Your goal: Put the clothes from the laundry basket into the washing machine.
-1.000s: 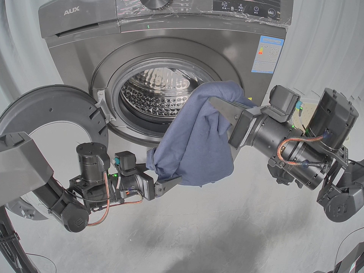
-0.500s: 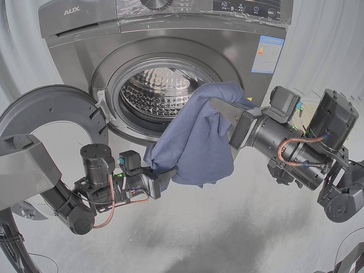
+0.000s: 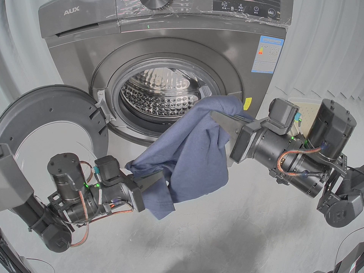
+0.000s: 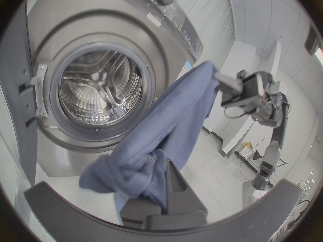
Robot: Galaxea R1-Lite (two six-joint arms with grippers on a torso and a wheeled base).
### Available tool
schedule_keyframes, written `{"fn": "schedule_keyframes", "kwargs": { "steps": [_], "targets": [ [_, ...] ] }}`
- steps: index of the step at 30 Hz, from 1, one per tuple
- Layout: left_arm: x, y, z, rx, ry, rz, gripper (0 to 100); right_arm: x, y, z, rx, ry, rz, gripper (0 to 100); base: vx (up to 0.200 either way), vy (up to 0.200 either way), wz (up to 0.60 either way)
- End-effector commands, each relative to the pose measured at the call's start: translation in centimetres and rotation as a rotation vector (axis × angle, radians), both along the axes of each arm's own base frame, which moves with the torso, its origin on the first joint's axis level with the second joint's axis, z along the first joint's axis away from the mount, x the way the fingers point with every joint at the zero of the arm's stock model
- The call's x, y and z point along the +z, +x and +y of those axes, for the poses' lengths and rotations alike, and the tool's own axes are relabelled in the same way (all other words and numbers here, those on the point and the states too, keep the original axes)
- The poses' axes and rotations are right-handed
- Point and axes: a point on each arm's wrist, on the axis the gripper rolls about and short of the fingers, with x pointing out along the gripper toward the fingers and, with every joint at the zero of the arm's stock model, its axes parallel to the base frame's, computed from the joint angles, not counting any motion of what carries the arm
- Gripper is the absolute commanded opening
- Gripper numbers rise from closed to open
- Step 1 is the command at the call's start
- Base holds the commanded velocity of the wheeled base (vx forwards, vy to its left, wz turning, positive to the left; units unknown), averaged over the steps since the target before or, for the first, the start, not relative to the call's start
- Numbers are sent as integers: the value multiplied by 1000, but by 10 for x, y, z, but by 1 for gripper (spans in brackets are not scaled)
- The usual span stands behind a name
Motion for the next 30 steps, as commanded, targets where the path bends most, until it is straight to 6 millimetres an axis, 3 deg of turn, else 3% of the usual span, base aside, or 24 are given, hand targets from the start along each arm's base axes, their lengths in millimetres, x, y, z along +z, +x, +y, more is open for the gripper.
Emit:
{"fn": "schedule_keyframes", "kwargs": {
  "steps": [1,7,16,17,30],
  "targets": [
    [32,-37,15,-28,-62,-97,0,-13,-3,-3,2,-36,34,0,0,0,0],
    [55,-57,19,-60,-123,-175,0,-20,-2,-3,4,-57,52,0,0,0,0],
    [78,-65,17,-106,-209,-227,0,-37,11,11,3,-77,73,0,0,0,0],
    [80,-65,16,-115,-215,-229,0,-37,12,12,3,-74,70,100,0,0,0],
    [94,-59,14,-115,-290,-292,0,-69,10,9,-2,-171,151,100,0,0,0]
  ]
}}
